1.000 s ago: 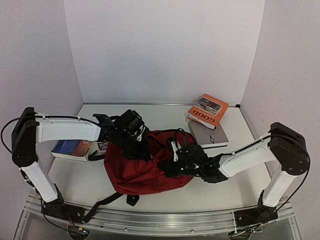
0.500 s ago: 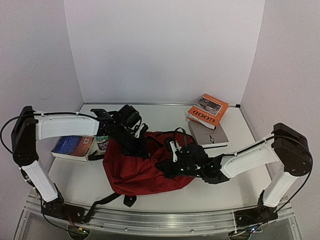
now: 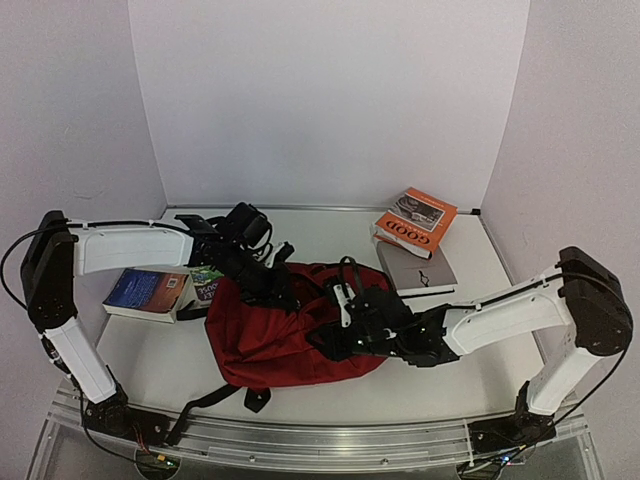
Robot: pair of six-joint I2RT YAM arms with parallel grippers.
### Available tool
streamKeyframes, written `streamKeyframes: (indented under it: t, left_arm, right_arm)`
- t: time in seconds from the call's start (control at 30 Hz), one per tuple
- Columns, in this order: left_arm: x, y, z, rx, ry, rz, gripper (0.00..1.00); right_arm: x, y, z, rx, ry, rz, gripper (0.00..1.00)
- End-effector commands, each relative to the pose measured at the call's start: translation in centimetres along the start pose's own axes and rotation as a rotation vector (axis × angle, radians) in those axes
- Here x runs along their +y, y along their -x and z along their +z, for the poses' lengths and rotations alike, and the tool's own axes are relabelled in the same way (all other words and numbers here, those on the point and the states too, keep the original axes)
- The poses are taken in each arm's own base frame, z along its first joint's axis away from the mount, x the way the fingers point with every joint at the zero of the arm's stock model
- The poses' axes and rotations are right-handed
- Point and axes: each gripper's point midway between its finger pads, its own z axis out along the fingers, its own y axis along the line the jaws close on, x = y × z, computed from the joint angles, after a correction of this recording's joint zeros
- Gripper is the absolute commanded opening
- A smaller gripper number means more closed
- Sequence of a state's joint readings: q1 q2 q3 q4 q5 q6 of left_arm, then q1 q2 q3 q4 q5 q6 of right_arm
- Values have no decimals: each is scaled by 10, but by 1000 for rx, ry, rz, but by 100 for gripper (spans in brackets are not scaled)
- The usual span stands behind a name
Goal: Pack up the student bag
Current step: Zip the student bag at the center of the board.
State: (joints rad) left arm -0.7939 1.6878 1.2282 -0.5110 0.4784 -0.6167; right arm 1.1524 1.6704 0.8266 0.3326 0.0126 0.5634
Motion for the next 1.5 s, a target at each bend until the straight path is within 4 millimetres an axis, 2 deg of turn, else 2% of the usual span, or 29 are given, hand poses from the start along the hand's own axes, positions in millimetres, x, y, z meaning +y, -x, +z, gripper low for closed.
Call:
streamKeyframes:
  t: [0.0,0.07,0.13,0.47,0.67,0.77,0.87,0.97,1.03,1.13,1.27,1.47]
  left_arm:
    - [-29,34,-26,-143,-114,93,0]
    - [-30,33,-27,-139,-114,92,0]
    - [-29,33,-26,-134,-112,85,0]
    - [-27,29,-23,-111,-114,67,0]
    - [-27,27,-24,-109,-116,58,0]
    - [-27,25,-23,-102,-124,53,0]
    - [-27,24,-24,-101,-120,53,0]
    - [-23,24,-27,-112,-95,54,0]
    - [-19,24,-29,-122,-70,57,0]
    - [-12,27,-33,-137,-10,61,0]
    - [0,34,-39,-159,87,59,0]
    - [-2,44,-44,-191,116,76,0]
  right_arm:
    - [11,27,-11,-58,-44,-8,44]
    - [12,34,-10,-79,-58,-15,50]
    - [13,38,-4,-88,-68,-21,51]
    - [2,47,23,-122,-167,-76,47]
    - [-12,47,37,-140,-252,-99,44]
    - [-20,45,46,-148,-297,-113,37]
    - [-25,43,51,-150,-322,-116,22]
    - [-25,42,48,-145,-315,-107,7]
    - [-24,38,44,-133,-301,-106,0]
    - [-25,27,37,-103,-278,-99,0]
    - [-26,-1,27,-41,-255,-91,0]
    - [-37,-38,7,32,-270,-50,0]
